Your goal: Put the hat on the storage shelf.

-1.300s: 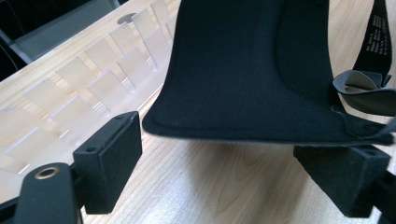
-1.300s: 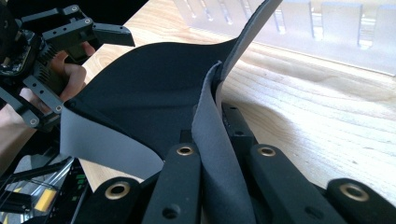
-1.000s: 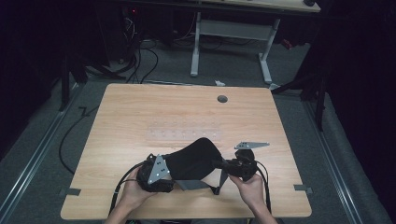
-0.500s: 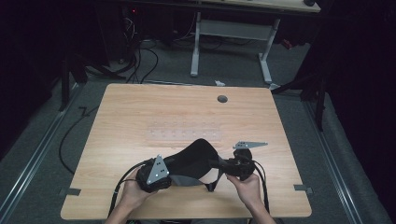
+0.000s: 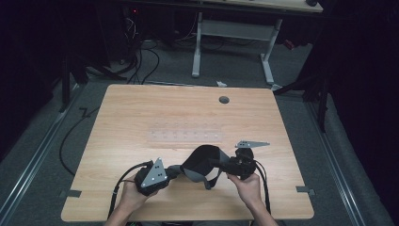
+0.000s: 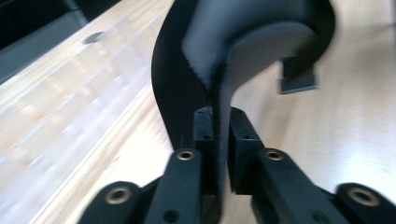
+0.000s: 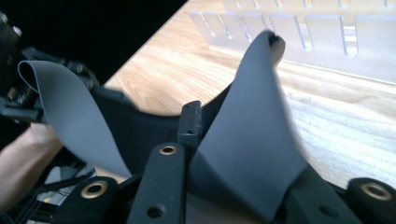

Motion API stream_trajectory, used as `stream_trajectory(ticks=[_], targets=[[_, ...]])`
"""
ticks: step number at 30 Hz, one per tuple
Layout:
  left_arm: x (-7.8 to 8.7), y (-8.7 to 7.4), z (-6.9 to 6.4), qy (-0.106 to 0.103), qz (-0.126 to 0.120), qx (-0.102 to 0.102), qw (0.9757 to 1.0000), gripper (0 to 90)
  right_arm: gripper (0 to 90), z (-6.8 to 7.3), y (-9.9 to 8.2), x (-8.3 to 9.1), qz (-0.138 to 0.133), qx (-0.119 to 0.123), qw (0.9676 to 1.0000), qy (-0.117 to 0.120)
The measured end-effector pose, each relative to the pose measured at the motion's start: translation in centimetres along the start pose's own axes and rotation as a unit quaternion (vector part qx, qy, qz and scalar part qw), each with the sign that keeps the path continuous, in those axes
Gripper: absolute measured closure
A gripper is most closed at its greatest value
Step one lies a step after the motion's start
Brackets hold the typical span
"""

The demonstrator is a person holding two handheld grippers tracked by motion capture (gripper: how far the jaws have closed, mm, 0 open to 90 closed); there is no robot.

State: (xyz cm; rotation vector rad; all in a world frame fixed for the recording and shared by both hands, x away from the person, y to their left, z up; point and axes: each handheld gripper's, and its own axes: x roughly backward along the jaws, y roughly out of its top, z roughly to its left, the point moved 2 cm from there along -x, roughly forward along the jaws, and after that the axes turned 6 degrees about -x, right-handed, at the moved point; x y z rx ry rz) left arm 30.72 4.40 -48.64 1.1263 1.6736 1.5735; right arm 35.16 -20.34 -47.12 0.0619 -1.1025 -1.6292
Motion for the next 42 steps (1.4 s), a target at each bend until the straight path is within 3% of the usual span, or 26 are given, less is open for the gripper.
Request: stream_trajectory(ticks=[2, 4, 7, 8, 12, 13, 14, 18, 19, 21, 23, 24, 26, 29, 30, 32, 33, 34, 35, 38, 40, 41, 42], targets=[[-0.1, 0.0, -0.4, -0.016, 0.007, 0.004, 0.9998, 86.6, 73.2, 0.0, 0.1, 0.0, -0.005, 0.004, 1.0000, 0.000], [-0.2, -0.1, -0.4, -0.016, 0.010, 0.008, 0.9998, 86.8, 65.4, -0.1, 0.2, 0.1, -0.013, 0.002, 0.9999, 0.001], [-0.1, -0.1, -0.3, -0.018, 0.012, 0.012, 0.9997, 86.8, 61.8, -0.2, 0.3, 0.5, -0.023, 0.004, 0.9997, 0.001], [0.1, 0.3, -0.2, -0.020, 0.002, 0.028, 0.9994, 86.8, 59.5, -0.3, 0.2, 0.7, -0.024, 0.010, 0.9996, -0.009], [0.6, 0.7, 0.3, -0.014, -0.006, 0.040, 0.9991, 86.7, 56.6, -0.7, -0.1, 1.2, -0.031, 0.006, 0.9994, -0.012], [0.7, 0.9, 0.4, -0.013, -0.009, 0.047, 0.9987, 86.7, 56.0, -0.8, -0.2, 1.3, -0.031, 0.007, 0.9993, -0.017], [0.9, 1.0, 0.6, -0.012, -0.012, 0.054, 0.9984, 86.7, 54.2, -1.3, -0.7, 1.6, -0.033, 0.011, 0.9986, -0.039], [1.2, 1.3, 0.9, -0.009, -0.017, 0.071, 0.9973, 86.7, 52.1, -2.0, -1.3, 1.8, -0.034, 0.012, 0.9973, -0.064], [1.3, 1.4, 1.1, -0.008, -0.020, 0.080, 0.9965, 86.7, 50.2, -2.5, -1.8, 1.8, -0.036, 0.021, 0.9950, -0.091], [1.4, 1.5, 1.2, -0.006, -0.020, 0.082, 0.9964, 86.7, 50.0, -2.7, -2.0, 1.8, -0.037, 0.027, 0.9939, -0.100], [1.5, 1.6, 1.5, -0.004, -0.023, 0.089, 0.9958, 86.7, 49.8, -3.2, -2.4, 1.8, -0.033, 0.033, 0.9915, -0.121], [1.6, 1.7, 1.5, -0.004, -0.025, 0.093, 0.9954, 86.6, 48.8, -3.7, -2.8, 1.9, -0.029, 0.039, 0.9881, -0.146], [1.8, 1.9, 1.6, -0.005, -0.031, 0.098, 0.9947, 86.6, 47.9, -4.2, -3.0, 1.9, -0.028, 0.046, 0.9843, -0.168], [2.1, 2.3, 2.0, -0.003, -0.039, 0.103, 0.9939, 86.6, 46.8, -4.6, -3.3, 1.9, -0.028, 0.048, 0.9819, -0.181], [2.2, 2.5, 2.1, 0.000, -0.044, 0.107, 0.9933, 86.6, 45.6, -5.1, -3.6, 1.8, -0.028, 0.055, 0.9770, -0.204], [2.3, 2.7, 2.3, 0.002, -0.047, 0.109, 0.9929, 86.7, 45.2, -5.3, -3.7, 1.8, -0.029, 0.059, 0.9752, -0.212], [2.5, 2.9, 2.5, 0.005, -0.051, 0.110, 0.9926, 86.7, 44.5, -5.7, -4.0, 1.7, -0.028, 0.069, 0.9694, -0.234], [2.5, 2.9, 2.5, 0.005, -0.051, 0.110, 0.9926, 86.7, 44.5, -5.7, -4.0, 1.7, -0.028, 0.069, 0.9694, -0.234], [2.6, 3.0, 2.6, 0.008, -0.055, 0.113, 0.9920, 86.7, 43.3, -6.0, -4.1, 1.7, -0.030, 0.073, 0.9657, -0.247], [2.9, 3.4, 3.0, 0.016, -0.062, 0.117, 0.9911, 86.7, 41.6, -6.5, -4.3, 1.7, -0.031, 0.080, 0.9590, -0.270], [3.0, 3.6, 3.2, 0.021, -0.068, 0.121, 0.9902, 86.7, 41.1, -6.7, -4.3, 1.8, -0.030, 0.084, 0.9549, -0.283], [3.0, 3.6, 3.2, 0.021, -0.068, 0.121, 0.9902, 86.6, 41.1, -6.7, -4.3, 1.8, -0.030, 0.084, 0.9549, -0.283], [3.1, 3.7, 3.3, 0.022, -0.070, 0.122, 0.9898, 86.7, 40.6, -6.8, -4.3, 1.8, -0.032, 0.086, 0.9512, -0.295]])
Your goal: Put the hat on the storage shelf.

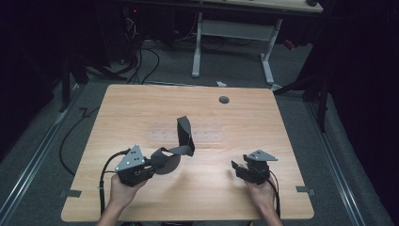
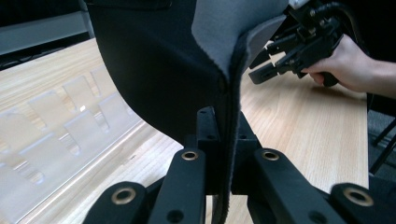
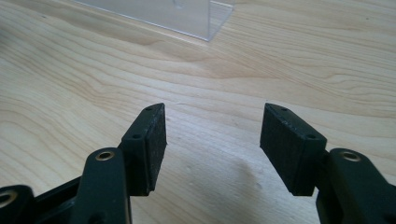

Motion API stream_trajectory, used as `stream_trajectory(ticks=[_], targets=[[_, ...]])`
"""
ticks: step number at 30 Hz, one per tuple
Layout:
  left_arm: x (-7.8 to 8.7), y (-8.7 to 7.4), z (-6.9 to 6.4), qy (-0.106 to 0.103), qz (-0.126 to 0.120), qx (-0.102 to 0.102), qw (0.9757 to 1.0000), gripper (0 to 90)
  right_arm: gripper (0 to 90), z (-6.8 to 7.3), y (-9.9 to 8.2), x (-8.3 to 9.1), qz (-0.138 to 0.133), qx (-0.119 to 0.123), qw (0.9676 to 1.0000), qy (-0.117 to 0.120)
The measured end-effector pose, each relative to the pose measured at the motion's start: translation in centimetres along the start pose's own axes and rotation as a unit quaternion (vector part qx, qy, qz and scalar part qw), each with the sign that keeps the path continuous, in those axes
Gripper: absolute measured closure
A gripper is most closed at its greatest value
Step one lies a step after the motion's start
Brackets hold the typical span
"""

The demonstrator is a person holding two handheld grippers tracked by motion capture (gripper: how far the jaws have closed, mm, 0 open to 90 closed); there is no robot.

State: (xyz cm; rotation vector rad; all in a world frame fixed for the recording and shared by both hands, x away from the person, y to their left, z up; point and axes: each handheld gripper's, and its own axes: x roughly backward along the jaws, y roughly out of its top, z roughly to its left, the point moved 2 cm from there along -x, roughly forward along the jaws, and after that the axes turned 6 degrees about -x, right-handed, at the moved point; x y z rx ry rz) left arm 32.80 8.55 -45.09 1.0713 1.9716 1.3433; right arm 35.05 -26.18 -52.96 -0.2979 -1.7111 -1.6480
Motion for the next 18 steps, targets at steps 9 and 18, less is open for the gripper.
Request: stream_trajectory(ticks=[9, 18], targets=[[0.2, 1.1, 0.7, 0.017, -0.017, 0.003, 0.9997, 86.7, 39.5, -0.6, -0.4, -0.4, 0.010, 0.009, 0.9994, -0.031], [0.0, 2.3, 1.9, 0.043, -0.034, 0.006, 0.9985, 86.7, 37.5, -0.8, -0.9, -1.2, 0.027, 0.012, 0.9987, -0.041]])
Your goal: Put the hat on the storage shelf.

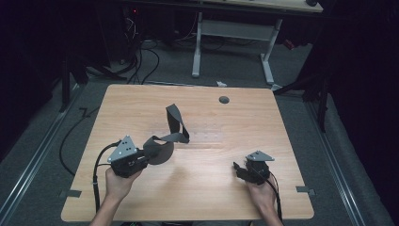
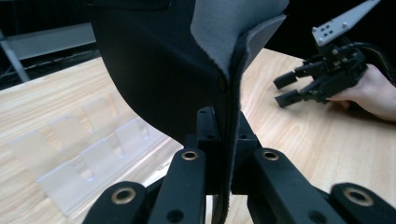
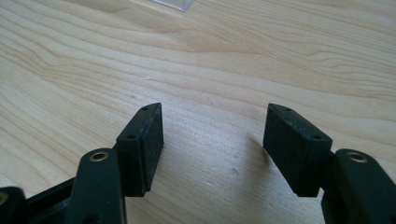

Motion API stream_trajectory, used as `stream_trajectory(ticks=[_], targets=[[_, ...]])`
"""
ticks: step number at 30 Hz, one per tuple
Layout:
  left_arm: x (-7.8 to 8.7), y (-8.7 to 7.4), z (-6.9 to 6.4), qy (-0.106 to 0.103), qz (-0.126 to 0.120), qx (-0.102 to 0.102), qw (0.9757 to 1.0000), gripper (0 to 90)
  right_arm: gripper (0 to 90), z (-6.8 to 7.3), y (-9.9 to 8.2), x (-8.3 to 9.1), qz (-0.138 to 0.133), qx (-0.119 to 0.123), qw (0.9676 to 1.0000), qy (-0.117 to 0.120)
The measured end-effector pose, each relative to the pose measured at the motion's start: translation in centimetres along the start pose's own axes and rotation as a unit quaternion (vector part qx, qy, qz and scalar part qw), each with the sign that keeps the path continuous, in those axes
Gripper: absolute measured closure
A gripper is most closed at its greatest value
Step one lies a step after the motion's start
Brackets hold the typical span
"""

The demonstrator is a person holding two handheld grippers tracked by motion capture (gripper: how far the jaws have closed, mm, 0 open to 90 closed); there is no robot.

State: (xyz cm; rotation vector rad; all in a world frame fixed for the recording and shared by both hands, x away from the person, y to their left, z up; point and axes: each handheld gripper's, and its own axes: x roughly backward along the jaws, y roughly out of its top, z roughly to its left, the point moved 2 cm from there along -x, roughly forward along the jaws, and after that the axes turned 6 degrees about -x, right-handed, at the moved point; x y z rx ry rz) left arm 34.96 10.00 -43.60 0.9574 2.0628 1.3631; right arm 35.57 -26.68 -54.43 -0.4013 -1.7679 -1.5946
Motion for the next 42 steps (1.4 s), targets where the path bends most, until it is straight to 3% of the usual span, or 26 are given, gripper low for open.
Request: stream_trajectory(ticks=[6, 24, 37, 42], targets=[[-0.2, 0.7, 0.8, 0.015, -0.012, -0.001, 0.9998, 86.6, 36.7, -0.5, 0.1, -0.1, 0.006, -0.024, 0.9996, 0.013], [-0.5, 2.6, 2.6, 0.045, -0.044, -0.006, 0.9980, 86.7, 36.3, -0.4, 0.1, -0.2, 0.006, -0.021, 0.9997, 0.009], [-2.1, 3.8, 4.7, 0.082, -0.069, -0.023, 0.9940, 86.6, 36.3, -0.4, 0.1, -0.2, 0.006, -0.021, 0.9997, 0.008], [-3.0, 3.7, 5.7, 0.098, -0.067, -0.029, 0.9924, 86.6, 36.3, -0.4, 0.1, -0.2, 0.006, -0.022, 0.9997, 0.009]])
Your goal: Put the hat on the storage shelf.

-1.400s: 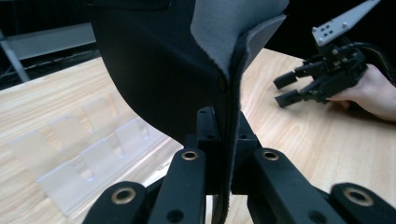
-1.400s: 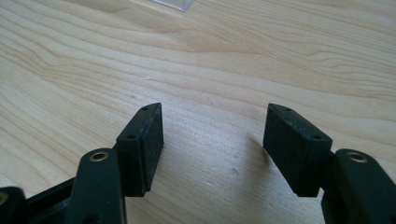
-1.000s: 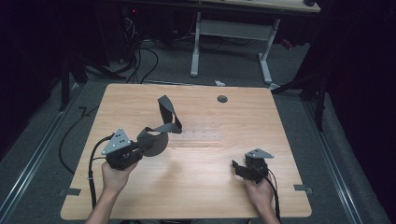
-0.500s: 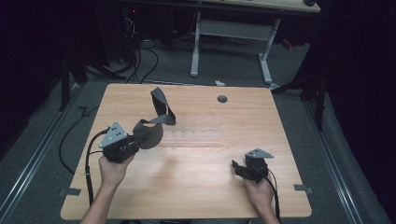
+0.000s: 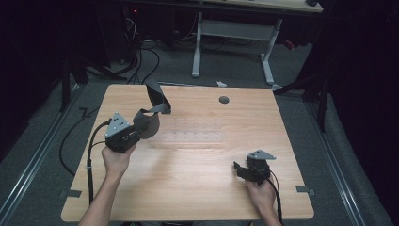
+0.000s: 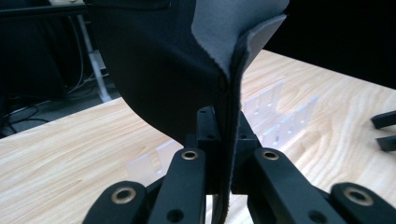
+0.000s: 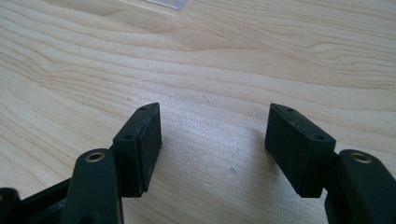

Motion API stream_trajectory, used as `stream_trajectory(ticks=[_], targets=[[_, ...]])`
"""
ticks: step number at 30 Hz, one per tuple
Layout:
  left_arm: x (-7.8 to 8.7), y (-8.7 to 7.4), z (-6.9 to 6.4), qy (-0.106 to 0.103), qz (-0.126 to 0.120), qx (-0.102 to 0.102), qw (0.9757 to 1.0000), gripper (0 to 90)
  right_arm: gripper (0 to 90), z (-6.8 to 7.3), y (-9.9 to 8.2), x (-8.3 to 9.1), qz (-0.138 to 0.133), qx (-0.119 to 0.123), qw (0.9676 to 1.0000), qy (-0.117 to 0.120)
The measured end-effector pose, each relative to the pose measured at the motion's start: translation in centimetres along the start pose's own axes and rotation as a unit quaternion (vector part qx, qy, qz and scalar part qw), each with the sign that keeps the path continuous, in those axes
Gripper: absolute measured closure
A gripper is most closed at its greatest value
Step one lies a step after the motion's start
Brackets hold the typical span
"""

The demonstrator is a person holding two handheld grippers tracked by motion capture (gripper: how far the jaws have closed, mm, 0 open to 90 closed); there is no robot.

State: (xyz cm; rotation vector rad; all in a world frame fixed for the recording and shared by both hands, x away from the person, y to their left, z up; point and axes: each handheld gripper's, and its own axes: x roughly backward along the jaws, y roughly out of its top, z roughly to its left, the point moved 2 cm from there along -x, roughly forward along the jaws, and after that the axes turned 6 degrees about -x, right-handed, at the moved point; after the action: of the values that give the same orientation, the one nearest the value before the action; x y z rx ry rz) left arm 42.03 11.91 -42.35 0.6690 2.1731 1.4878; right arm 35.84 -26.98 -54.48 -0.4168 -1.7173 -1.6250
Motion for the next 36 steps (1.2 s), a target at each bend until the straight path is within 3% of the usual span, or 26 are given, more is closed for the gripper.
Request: stream_trajectory(ticks=[10, 25, 36], targets=[[-1.2, -0.9, 1.6, 0.032, 0.001, -0.015, 0.9994, 86.6, 36.3, 0.0, 0.0, 0.0, 0.000, 0.000, 1.0000, 0.000], [-2.4, -2.7, 2.3, 0.040, 0.011, -0.025, 0.9988, 86.6, 36.3, 0.0, 0.0, 0.0, 0.000, 0.000, 1.0000, 0.000], [-2.6, -4.1, 3.0, 0.051, 0.025, -0.004, 0.9984, 86.5, 36.2, 0.0, 0.0, 0.0, 0.000, 0.001, 1.0000, 0.000]])
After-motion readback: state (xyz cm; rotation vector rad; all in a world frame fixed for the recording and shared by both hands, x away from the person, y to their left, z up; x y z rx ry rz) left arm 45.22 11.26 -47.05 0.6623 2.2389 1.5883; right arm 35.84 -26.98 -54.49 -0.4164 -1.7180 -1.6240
